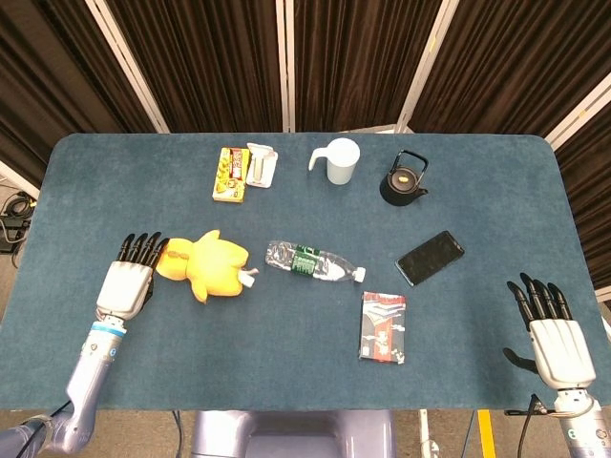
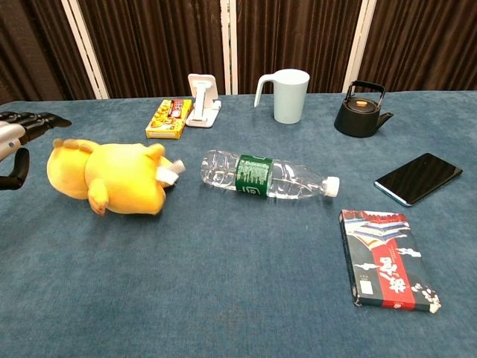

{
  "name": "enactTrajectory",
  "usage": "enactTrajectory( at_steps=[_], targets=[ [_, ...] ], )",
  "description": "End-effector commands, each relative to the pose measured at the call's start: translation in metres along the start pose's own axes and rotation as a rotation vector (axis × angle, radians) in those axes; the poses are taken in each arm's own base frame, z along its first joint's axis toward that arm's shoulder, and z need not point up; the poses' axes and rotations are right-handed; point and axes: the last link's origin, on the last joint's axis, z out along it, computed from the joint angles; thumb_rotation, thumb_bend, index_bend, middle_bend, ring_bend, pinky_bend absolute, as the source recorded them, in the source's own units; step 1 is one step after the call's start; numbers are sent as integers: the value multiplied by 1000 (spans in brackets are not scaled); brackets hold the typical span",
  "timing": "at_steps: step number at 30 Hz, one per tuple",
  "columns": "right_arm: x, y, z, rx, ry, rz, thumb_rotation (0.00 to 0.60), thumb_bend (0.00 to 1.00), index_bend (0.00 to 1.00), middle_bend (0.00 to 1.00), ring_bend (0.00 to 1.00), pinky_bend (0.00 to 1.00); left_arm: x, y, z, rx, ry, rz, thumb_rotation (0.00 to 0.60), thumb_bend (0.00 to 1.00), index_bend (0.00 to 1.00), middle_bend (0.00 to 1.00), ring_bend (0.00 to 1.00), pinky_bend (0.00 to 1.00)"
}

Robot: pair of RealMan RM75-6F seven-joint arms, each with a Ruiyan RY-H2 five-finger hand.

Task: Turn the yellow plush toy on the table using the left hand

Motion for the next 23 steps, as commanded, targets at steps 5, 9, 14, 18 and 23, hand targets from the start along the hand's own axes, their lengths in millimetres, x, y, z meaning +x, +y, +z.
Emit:
enactTrajectory(
  at_steps=[5,9,14,18,23],
  targets=[
    [2,1,0,-1,7,3,600,17,0,0,0,0,14,-4,-18,8,57,-30,600,650,0,0,0,0],
    [4,1,0,0,18,8,600,18,0,0,0,0,22,-14,-40,37,92,-39,600,292,0,0,0,0],
    [6,-3,-2,20,39,9,600,17,0,0,0,0,28,-36,-76,96,105,-41,600,218,0,0,0,0],
    [7,-7,-4,35,47,11,600,17,0,0,0,0,29,-49,-98,134,110,-41,600,214,0,0,0,0],
    [8,-10,-6,48,56,10,600,18,0,0,0,0,36,-55,-125,171,101,-52,600,212,0,0,0,0]
  ],
)
